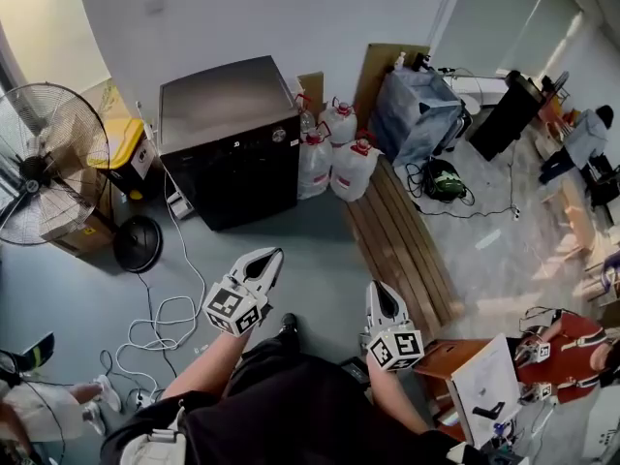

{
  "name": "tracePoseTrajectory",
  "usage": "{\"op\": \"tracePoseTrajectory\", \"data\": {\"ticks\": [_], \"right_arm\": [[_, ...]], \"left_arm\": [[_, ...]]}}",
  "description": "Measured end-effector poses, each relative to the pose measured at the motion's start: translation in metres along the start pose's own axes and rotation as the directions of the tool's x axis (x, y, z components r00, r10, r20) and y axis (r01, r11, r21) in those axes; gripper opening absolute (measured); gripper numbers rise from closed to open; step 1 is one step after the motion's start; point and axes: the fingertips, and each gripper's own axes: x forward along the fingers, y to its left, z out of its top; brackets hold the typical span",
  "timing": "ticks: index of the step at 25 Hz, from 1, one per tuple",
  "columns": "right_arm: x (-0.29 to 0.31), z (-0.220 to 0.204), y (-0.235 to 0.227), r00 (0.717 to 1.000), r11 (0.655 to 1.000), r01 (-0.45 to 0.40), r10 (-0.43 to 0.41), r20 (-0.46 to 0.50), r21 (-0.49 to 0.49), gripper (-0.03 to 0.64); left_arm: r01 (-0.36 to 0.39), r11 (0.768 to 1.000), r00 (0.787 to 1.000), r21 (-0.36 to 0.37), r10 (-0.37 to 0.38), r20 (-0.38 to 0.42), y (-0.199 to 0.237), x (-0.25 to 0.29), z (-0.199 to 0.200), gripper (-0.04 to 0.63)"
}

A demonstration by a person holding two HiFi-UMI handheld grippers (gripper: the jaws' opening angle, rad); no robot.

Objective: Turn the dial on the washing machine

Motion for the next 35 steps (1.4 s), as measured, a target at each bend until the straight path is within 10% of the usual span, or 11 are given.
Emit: {"op": "tracePoseTrajectory", "data": {"ticks": [23, 35], "right_arm": [[0.269, 0.072, -0.093, 0.991, 0.989, -0.113, 0.105, -0.082, -0.100, 0.023], [0.468, 0.097, -0.172, 0.884, 0.885, -0.456, 0.438, -0.166, -0.096, 0.023]], "left_arm": [[-0.174, 0.979, 0.984, -0.104, 0.176, 0.011, 0.191, 0.177, 0.014, 0.015], [-0.475, 0.872, 0.871, -0.115, 0.485, 0.077, 0.258, 0.295, 0.030, 0.015]]}}
